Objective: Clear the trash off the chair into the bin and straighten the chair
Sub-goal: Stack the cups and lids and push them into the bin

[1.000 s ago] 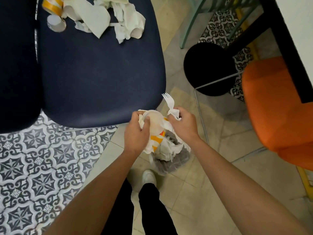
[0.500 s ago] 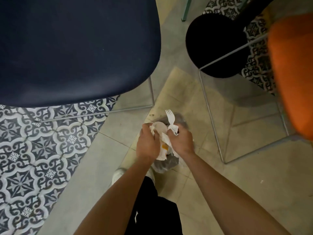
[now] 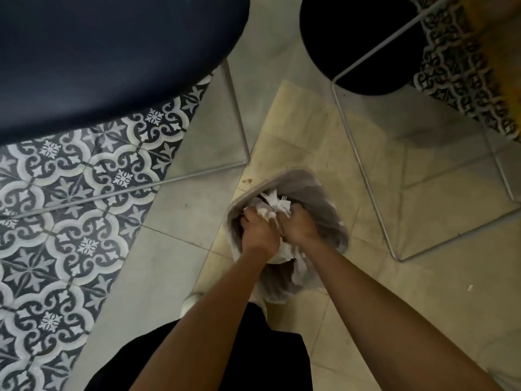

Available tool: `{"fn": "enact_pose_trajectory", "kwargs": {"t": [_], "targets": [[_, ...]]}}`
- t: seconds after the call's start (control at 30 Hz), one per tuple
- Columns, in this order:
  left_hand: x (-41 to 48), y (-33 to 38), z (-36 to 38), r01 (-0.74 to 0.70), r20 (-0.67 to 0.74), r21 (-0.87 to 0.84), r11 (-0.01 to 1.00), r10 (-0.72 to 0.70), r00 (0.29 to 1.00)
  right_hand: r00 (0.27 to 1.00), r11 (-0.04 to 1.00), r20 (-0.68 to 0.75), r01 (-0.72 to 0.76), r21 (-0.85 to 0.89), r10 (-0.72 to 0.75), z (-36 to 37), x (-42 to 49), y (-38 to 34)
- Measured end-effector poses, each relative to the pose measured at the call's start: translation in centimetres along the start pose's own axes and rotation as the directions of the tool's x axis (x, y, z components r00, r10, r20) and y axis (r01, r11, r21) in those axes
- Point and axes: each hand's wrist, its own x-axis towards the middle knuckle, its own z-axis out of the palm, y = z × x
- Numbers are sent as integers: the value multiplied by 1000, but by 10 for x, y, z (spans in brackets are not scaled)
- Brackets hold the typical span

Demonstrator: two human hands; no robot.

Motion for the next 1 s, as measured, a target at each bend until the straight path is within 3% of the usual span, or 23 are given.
{"fn": "enact_pose_trajectory", "kwargs": {"t": [0.17, 0.33, 0.53, 0.67, 0.87, 1.0], "targets": [[23, -7, 7, 5, 58, 65, 998, -9, 998, 1000, 987, 7, 9, 159, -10, 6, 15, -3], [31, -6, 10, 56, 63, 259, 964, -75, 995, 994, 993, 45, 101, -55, -98, 9, 13, 5], [8, 0, 4, 7, 93, 420, 908, -50, 994, 990, 980, 47, 142, -138, -137, -9, -1, 4], [-21, 10, -10, -75, 53, 433, 898, 58, 997, 987, 970, 49, 160, -183, -153, -19, -16, -3], [-62, 26, -41, -207, -41, 247, 947, 224, 974, 985, 961, 17, 170, -219, -170, -42, -55, -27], [-97, 40, -68, -281, -110, 225, 933, 311, 944, 980, 961, 14, 195, -196, -196, -63, -89, -51]]}}
